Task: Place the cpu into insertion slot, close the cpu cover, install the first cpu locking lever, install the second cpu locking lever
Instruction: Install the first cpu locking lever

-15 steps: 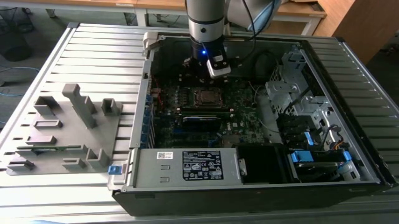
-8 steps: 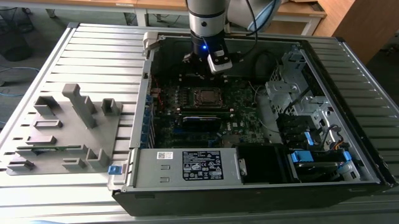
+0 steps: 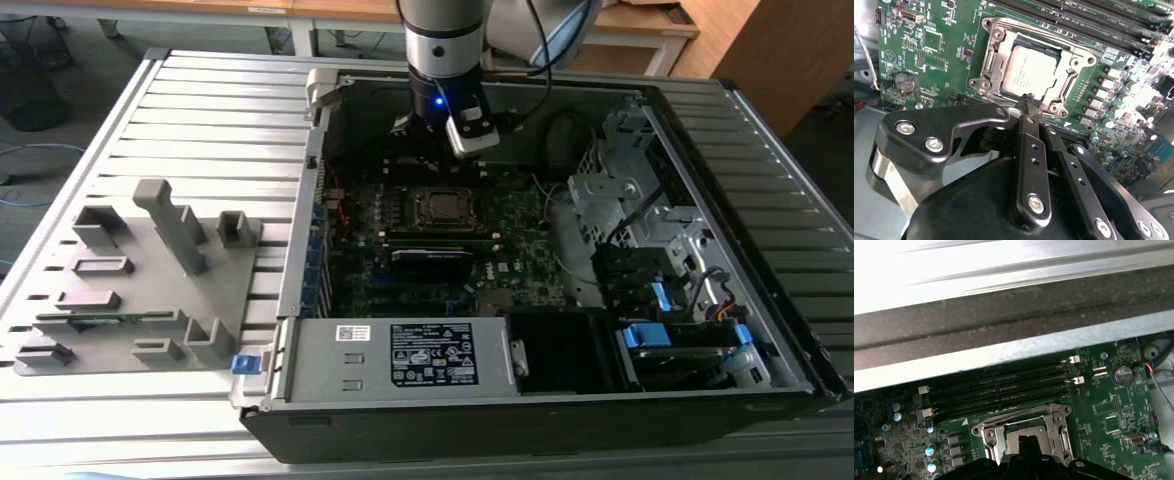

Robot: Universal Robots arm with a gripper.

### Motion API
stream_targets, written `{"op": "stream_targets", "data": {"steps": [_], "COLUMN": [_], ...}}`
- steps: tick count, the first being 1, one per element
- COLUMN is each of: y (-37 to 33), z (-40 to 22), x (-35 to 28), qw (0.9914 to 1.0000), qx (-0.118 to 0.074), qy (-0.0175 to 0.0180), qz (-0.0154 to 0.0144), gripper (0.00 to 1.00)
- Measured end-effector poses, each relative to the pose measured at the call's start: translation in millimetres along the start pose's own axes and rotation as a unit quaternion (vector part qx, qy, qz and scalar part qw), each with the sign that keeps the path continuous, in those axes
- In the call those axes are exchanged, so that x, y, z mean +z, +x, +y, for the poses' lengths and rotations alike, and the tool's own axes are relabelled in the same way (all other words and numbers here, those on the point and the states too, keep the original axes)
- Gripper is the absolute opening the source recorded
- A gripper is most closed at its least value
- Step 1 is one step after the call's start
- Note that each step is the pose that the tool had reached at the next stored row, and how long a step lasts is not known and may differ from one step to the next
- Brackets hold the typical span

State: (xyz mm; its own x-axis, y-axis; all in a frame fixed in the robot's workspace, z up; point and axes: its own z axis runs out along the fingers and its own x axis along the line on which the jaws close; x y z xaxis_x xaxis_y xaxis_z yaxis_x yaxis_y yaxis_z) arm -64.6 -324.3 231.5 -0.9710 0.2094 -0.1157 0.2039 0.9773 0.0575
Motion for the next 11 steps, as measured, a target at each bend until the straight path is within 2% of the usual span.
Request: {"op": "stream_targets", "data": {"steps": [4, 11], "y": [0.0, -3.0], "z": [0.1, 0.7], "x": [0.2, 1.1], "qw": [0.99975, 0.9994], "qx": [-0.022, -0.034], "qy": [-0.0019, -0.0031], "qz": [0.0011, 0.0023], "gripper": [0.11, 0.11]}}
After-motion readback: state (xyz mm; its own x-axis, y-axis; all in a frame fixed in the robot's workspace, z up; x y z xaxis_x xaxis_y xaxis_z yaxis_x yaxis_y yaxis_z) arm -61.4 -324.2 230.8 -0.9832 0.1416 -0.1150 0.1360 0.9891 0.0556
